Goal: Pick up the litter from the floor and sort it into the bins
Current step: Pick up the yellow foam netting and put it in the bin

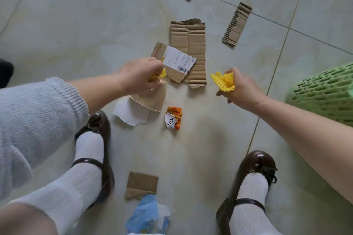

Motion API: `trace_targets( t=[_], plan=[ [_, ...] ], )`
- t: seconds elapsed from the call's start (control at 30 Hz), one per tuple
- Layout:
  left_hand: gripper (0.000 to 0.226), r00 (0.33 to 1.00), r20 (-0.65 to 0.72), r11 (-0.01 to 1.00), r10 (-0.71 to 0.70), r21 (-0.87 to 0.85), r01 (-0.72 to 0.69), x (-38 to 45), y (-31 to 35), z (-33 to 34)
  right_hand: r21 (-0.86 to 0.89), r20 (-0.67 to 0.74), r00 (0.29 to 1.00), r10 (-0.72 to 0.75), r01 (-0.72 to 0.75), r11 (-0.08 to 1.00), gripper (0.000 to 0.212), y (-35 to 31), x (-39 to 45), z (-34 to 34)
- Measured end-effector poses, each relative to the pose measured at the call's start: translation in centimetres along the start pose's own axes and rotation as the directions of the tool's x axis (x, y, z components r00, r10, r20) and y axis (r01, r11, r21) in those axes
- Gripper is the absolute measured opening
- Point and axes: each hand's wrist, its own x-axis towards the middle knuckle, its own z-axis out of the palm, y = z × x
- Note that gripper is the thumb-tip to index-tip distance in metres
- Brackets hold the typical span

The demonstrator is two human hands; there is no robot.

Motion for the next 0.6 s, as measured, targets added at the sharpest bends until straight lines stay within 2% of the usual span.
trace_targets(
  t=[0.1, 0.23, 0.37, 0.43, 0.5, 0.57, 0.6],
  plan=[
    [0.031, 0.996, 0.009, 0.996, -0.09, -0.025, 0.091, -2.0, -0.8, 0.4, -0.047, 0.061, 0.998, -0.022, 0.025, 0.999, 0.057, -0.1, -1.6, 2.0],
    [0.032, 0.988, -0.032, 0.988, -0.154, 0.005, 0.155, -4.9, -2.1, 1.6, -0.082, 0.089, 0.995, -0.048, 0.055, 0.995, 0.039, -0.1, -3.0, 3.9],
    [0.067, 0.899, -0.016, 0.899, -0.437, 0.026, 0.438, -8.0, -3.1, 3.8, -0.101, 0.085, 0.995, -0.055, 0.064, 0.993, 0.031, -0.6, -4.0, 5.2],
    [0.074, 0.86, 0.004, 0.86, -0.51, 0.002, 0.51, -9.1, -3.2, 4.9, -0.102, 0.086, 0.995, -0.051, 0.06, 0.993, 0.03, -0.9, -4.3, 5.7],
    [0.065, 0.88, -0.05, 0.881, -0.473, -0.013, 0.473, -9.7, -2.8, 5.4, -0.097, 0.087, 0.995, -0.049, 0.057, 0.994, 0.031, -1.5, -4.4, 6.2],
    [0.049, 0.95, -0.09, 0.954, -0.298, 0.001, 0.3, -10.1, -2.0, 5.6, -0.108, 0.094, 0.994, -0.052, 0.062, 0.992, 0.03, -2.2, -4.6, 6.7],
    [0.044, 0.981, -0.063, 0.982, -0.184, 0.029, 0.186, -10.1, -1.4, 5.7, -0.127, 0.105, 0.993, -0.057, 0.07, 0.989, 0.029, -2.4, -4.7, 7.0]
  ],
)
